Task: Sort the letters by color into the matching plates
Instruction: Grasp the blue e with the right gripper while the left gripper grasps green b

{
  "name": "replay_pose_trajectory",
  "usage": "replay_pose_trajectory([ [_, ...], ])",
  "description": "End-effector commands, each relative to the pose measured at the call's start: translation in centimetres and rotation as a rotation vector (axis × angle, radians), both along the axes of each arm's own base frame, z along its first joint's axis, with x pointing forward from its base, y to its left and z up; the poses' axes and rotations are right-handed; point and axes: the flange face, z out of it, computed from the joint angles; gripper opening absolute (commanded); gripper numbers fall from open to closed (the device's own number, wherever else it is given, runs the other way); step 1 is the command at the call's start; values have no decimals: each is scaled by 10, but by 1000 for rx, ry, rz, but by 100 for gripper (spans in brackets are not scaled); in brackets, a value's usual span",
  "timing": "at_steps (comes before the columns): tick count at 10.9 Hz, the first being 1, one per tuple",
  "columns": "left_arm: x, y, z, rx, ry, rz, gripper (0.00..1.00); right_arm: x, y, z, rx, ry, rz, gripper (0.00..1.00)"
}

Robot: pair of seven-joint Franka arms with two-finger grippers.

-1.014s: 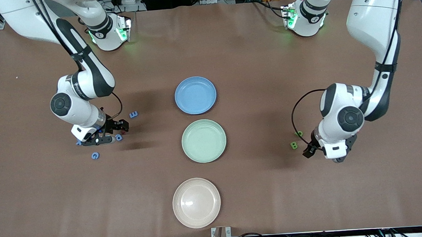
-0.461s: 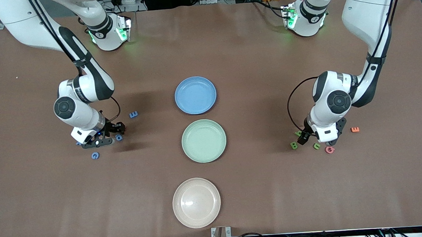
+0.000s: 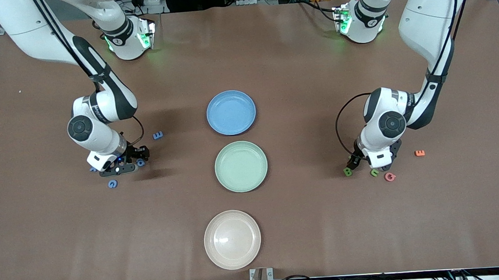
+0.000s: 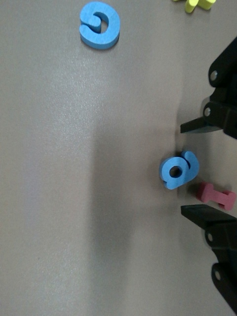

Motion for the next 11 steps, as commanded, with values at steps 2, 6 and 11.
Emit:
replay_pose_trajectory([
  [2,15,-4,-18,7,-14,16,100,1,2,-8,-9,-7,16,61],
  [6,21,-14,-21,4,-22,24,100,1,5,-15,-5,-13,23,49],
  [11,19,-17,-21,7,-21,19,0,6,6,-17,-4,-16,23,26],
])
